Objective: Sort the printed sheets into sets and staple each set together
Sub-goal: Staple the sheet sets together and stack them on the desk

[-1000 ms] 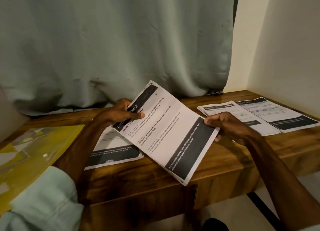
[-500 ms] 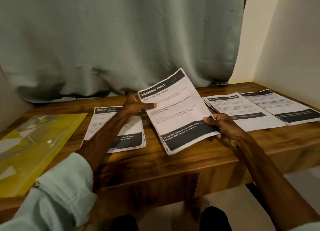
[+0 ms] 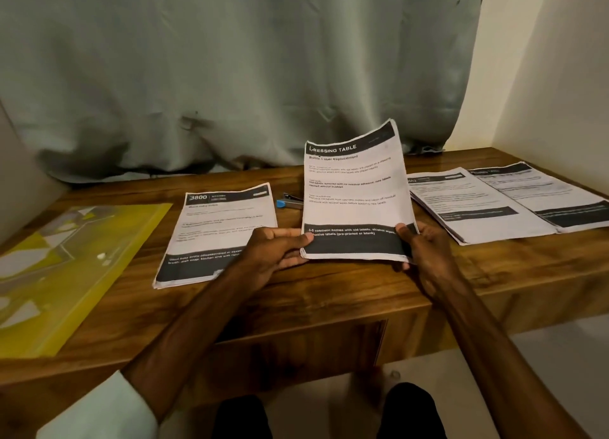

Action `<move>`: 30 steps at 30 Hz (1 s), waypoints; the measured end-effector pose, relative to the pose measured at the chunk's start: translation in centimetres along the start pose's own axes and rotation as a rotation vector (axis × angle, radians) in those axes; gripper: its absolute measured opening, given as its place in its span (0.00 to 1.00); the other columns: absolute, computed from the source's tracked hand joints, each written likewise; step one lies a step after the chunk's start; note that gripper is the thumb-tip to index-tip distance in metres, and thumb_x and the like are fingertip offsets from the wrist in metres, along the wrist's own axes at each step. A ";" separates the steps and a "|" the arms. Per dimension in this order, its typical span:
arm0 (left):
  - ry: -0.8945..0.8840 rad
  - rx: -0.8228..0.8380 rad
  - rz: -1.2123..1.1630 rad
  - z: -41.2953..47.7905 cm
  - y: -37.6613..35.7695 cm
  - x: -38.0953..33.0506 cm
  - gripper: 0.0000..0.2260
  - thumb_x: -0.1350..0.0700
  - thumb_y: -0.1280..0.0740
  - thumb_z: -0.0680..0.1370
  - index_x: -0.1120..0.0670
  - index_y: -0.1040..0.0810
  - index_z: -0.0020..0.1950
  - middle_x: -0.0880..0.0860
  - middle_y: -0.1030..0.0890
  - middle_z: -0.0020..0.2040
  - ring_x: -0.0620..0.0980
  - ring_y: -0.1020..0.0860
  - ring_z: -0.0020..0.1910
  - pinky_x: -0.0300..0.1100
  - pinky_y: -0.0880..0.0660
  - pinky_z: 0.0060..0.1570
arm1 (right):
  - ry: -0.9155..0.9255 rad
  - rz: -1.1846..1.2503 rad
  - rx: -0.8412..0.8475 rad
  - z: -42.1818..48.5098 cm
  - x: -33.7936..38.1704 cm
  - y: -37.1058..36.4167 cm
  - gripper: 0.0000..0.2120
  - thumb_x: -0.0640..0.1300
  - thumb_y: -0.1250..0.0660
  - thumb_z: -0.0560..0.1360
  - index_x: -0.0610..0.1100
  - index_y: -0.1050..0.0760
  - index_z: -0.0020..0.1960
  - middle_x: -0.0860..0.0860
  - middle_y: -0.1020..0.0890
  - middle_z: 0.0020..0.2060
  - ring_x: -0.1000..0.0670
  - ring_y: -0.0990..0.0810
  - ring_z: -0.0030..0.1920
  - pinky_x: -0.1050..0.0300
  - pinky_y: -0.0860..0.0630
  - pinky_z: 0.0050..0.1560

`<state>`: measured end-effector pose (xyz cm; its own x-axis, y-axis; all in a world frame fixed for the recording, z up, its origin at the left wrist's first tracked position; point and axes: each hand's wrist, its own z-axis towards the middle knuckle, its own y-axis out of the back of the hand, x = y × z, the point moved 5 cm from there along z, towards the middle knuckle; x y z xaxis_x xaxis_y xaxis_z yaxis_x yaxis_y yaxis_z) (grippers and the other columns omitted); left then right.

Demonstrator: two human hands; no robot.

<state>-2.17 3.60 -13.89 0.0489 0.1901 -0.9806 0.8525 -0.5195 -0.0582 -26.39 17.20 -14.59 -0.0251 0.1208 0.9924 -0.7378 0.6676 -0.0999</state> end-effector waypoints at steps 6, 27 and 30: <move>0.022 0.007 -0.376 -2.0 -0.7 0.6 0.06 0.59 0.27 0.77 0.56 0.16 0.54 0.53 0.12 0.50 0.46 0.14 0.46 0.38 0.18 0.42 | -0.095 0.066 -0.016 -1.6 -0.1 -0.3 0.08 0.41 0.36 0.83 0.36 0.22 0.52 0.38 0.16 0.47 0.52 0.25 0.23 0.59 0.33 0.19; -0.100 -0.131 -0.131 -1.6 1.2 -2.6 0.10 0.53 0.27 0.79 0.59 0.16 0.54 0.54 0.12 0.45 0.48 0.14 0.39 0.40 0.18 0.37 | 0.071 -0.003 0.007 -4.0 0.2 -1.5 0.10 0.40 0.39 0.85 0.35 0.22 0.56 0.39 0.17 0.31 0.49 0.24 0.21 0.61 0.36 0.17; -0.068 -0.103 -0.032 -1.5 1.2 -2.0 0.11 0.52 0.25 0.77 0.59 0.15 0.53 0.56 0.12 0.48 0.51 0.13 0.45 0.44 0.16 0.44 | 0.119 -0.059 0.019 -4.2 0.3 -1.7 0.10 0.40 0.40 0.85 0.36 0.22 0.57 0.37 0.17 0.32 0.50 0.24 0.20 0.61 0.36 0.17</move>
<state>-0.47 3.84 -11.73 -0.0116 0.1462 -0.9892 0.9020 -0.4254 -0.0735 -22.28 19.17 -14.41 0.0984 0.1685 0.9808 -0.7480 0.6626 -0.0388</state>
